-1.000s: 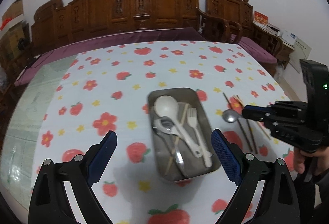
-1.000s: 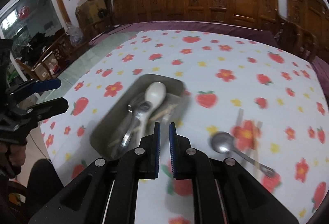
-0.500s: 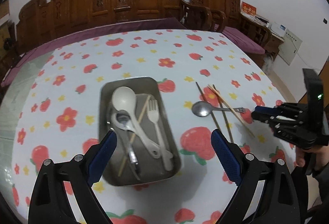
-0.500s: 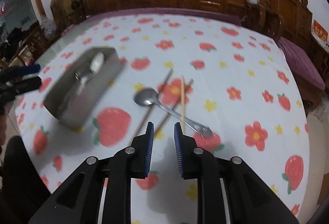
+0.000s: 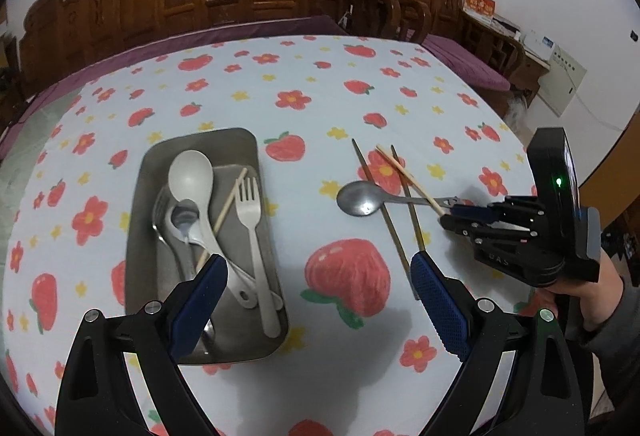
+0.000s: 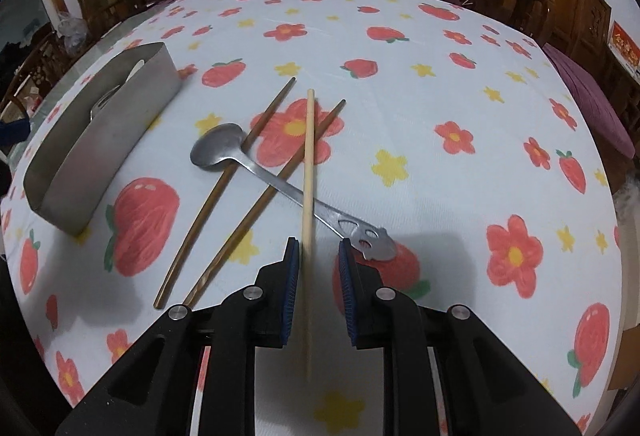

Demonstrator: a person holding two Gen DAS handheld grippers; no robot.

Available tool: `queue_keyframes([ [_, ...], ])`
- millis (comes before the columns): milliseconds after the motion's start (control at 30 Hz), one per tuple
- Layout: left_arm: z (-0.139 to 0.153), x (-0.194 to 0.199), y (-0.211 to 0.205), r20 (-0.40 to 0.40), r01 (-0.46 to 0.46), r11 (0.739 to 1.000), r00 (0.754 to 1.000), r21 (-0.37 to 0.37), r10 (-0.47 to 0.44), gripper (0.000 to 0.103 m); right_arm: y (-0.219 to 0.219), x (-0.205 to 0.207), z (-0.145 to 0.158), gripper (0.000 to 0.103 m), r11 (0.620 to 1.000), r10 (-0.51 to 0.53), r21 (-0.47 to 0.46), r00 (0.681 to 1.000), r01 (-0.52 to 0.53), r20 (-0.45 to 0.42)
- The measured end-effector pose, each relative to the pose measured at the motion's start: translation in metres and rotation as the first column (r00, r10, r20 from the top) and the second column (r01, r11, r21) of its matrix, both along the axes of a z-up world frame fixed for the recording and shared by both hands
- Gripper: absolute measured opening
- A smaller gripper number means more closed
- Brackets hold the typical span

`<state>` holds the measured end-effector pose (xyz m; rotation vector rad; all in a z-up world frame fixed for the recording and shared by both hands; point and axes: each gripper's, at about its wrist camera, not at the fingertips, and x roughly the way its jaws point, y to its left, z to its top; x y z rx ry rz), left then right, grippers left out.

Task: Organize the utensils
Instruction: 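Reach the right gripper to the pile and grasp a wooden chopstick, then grasp a dark wooden chopstick with the left gripper while the right holds its chopstick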

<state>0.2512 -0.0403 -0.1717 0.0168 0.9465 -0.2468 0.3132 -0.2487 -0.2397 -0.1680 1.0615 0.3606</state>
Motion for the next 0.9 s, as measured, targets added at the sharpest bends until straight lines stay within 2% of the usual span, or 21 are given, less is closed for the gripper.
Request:
queue_keyframes([
  [33, -0.002, 0.001, -0.002, -0.004, 0.002, 1.0, 1.0, 0.002, -0.002, 0.089, 0.001, 0.0, 0.0, 0.02, 1.0, 0.0, -0.005, 1.0, 0.0, 0.003],
  [100, -0.005, 0.003, -0.008, -0.011, 0.007, 1.0, 1.0, 0.011, -0.007, 0.089, 0.001, 0.001, 0.0, 0.006, 1.0, 0.003, -0.02, 1.0, -0.003, 0.008],
  [267, -0.014, 0.01, -0.024, -0.026, 0.019, 1.0, 1.0, 0.02, -0.018, 0.089, -0.011, -0.009, 0.01, 0.006, 1.0, 0.009, 0.024, 1.0, -0.009, 0.019],
  [433, -0.026, 0.023, -0.04, -0.033, 0.015, 0.999, 0.999, 0.033, -0.014, 0.089, -0.033, -0.032, 0.031, 0.006, 0.996, -0.033, 0.085, 0.998, 0.028, 0.057],
  [567, -0.039, 0.032, -0.053, -0.043, 0.022, 0.999, 0.999, 0.045, -0.02, 0.087, -0.044, -0.046, 0.037, 0.006, 0.996, -0.043, 0.086, 0.997, 0.037, 0.07],
  [600, -0.043, 0.035, -0.057, -0.048, 0.026, 0.998, 0.999, 0.053, -0.024, 0.085, -0.045, -0.048, 0.039, 0.006, 0.996, -0.042, 0.081, 0.996, 0.036, 0.075],
  [667, -0.05, 0.039, -0.063, -0.065, 0.032, 0.998, 0.997, 0.062, -0.028, 0.073, -0.048, -0.051, 0.04, 0.006, 0.996, -0.043, 0.083, 0.996, 0.037, 0.08],
  [800, -0.063, 0.047, -0.074, -0.096, 0.048, 0.996, 0.995, 0.073, -0.041, 0.057, -0.051, -0.055, 0.043, 0.006, 0.994, -0.047, 0.101, 0.995, 0.039, 0.083],
  [867, -0.07, 0.051, -0.079, -0.117, 0.054, 0.995, 0.992, 0.081, -0.044, 0.044, -0.051, -0.056, 0.044, 0.006, 0.993, -0.047, 0.11, 0.995, 0.038, 0.084],
  [900, -0.074, 0.053, -0.081, -0.128, 0.056, 0.995, 0.991, 0.087, -0.045, 0.042, -0.051, -0.057, 0.044, 0.006, 0.993, -0.047, 0.113, 0.995, 0.037, 0.085],
])
